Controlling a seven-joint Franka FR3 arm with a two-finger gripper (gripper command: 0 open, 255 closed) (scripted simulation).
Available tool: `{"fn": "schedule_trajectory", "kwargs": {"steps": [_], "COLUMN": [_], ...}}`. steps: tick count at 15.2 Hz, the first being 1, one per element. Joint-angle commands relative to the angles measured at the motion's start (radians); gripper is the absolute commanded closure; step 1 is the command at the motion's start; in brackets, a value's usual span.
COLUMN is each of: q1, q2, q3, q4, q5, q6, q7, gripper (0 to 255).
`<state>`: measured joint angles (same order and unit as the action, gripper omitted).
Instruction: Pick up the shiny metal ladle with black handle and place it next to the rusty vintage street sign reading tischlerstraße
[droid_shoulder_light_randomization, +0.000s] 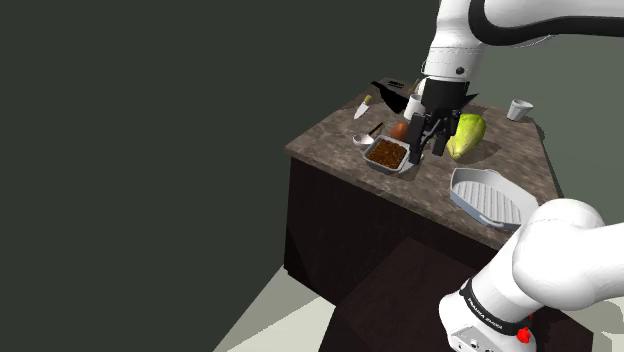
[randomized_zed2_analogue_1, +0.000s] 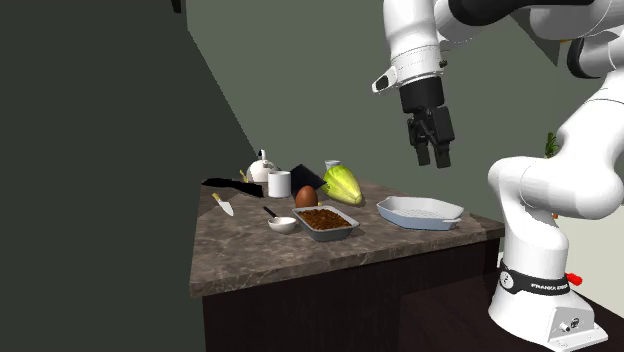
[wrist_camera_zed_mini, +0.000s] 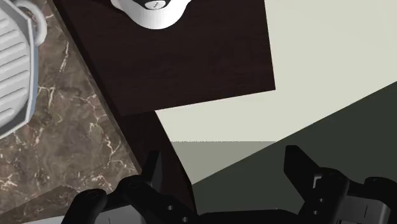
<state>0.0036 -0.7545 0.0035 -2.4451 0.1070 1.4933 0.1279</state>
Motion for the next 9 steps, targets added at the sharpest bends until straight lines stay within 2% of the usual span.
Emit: {"fn": "schedule_trajectory", "kwargs": {"steps": [1, 9], "q1": [0.000, -0.080], "q2": [0.000, 0.234], "q3": [0.000, 0.011], "q4": [0.000, 0.038], "q5": [0.000, -0.007], "q6": [0.000, 0.265], "q7": [0.000, 0.142], "gripper": [0, 0]}}
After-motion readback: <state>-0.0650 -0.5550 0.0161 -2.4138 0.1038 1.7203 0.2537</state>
